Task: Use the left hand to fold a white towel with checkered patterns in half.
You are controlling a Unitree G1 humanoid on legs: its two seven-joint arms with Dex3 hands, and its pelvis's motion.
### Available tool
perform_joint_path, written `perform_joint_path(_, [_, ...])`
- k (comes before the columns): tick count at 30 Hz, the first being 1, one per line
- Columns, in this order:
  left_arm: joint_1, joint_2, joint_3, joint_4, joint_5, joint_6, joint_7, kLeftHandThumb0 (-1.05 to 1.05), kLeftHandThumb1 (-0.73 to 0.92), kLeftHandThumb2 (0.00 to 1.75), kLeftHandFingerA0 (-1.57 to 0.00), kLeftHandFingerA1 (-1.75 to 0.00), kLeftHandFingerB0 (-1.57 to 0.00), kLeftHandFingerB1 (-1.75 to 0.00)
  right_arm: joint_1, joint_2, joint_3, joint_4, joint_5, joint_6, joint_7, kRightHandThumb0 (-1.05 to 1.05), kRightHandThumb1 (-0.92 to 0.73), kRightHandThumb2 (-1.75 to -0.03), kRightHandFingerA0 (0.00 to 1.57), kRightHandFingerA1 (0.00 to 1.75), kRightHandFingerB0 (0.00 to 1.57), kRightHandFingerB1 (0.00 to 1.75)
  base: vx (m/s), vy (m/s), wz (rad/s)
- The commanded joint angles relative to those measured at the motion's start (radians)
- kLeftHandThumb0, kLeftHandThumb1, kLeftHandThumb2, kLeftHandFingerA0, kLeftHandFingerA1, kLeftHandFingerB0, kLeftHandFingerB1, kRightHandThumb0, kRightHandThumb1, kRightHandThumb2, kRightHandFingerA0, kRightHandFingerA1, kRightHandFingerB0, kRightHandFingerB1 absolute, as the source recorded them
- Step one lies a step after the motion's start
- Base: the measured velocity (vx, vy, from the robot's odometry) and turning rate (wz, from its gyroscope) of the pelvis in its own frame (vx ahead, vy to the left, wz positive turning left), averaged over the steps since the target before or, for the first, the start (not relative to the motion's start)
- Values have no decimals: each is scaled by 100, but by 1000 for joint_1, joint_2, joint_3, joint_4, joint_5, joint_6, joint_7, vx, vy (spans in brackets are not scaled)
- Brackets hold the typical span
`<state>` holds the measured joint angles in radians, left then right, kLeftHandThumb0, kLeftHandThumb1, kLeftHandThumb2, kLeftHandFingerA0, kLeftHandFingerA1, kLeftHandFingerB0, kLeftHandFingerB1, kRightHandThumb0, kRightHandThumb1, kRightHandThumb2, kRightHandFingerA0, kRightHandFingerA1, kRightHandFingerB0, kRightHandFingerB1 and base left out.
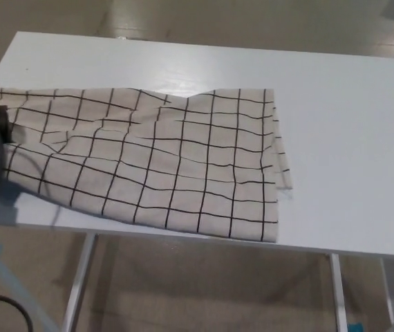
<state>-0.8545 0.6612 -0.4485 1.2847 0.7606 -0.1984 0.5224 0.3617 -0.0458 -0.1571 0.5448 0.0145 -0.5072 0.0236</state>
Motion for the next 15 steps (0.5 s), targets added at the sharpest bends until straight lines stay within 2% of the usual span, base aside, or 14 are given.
perform_joint_path(1, [-36,57,17,-23,-8,-45,76,-26,63,65,-96,-171,-18,-35,15,-4,3,-8,2,27,-1,-33,-75,-62,40,46,45,47,0,0,0])
perform_joint_path(2, [-36,57,18,-23,-8,-45,76,-26,63,65,-96,-171,-18,-35,15,-4,3,-9,2,27,-1,-33,-75,-62,40,46,45,47,0,0,0])
perform_joint_path(3, [-54,61,19,-29,-8,-45,61,-20,66,59,-96,-156,-84,-63,15,-5,5,-10,-3,28,-4,-33,-75,-62,40,46,45,47,0,0,0])
perform_joint_path(4, [-77,66,20,-37,-8,-46,43,-20,66,59,-96,-156,-84,-63,15,-5,8,-11,-9,30,-8,-33,-75,-62,40,46,45,47,0,0,0])
perform_joint_path(5, [-96,65,13,-52,6,-35,62,-27,62,58,-94,-159,-99,-68,15,-7,10,-10,-15,27,-12,-33,-75,-62,40,46,46,47,0,0,0])
perform_joint_path(6, [-120,62,2,-72,26,-23,95,-31,44,80,-119,-141,-94,-122,17,-8,11,-9,-19,22,-14,-34,-75,-62,40,46,45,47,0,0,0])
perform_joint_path(7, [-131,60,-2,-81,33,-22,105,-31,44,80,-119,-141,-94,-122,19,-9,12,-10,-19,20,-14,-34,-75,-62,40,46,45,47,0,0,0])
perform_joint_path(8, [-142,61,-6,-104,39,-33,108,-25,61,55,-81,-175,-60,-175,18,-10,13,-8,-21,19,-15,-34,-75,-62,40,46,45,47,0,0,0])
perform_joint_path(11, [-169,52,-28,-198,82,-27,161,-23,64,54,-77,-175,-49,-175,20,-13,13,-5,-15,18,-12,-34,-75,-62,41,47,45,47,0,0,0])
perform_joint_path(15, [-186,25,-38,-295,94,-37,165,-19,65,55,-77,-175,-49,-175,19,-17,18,-14,-19,25,-15,-34,-75,-62,40,47,45,47,0,0,0])
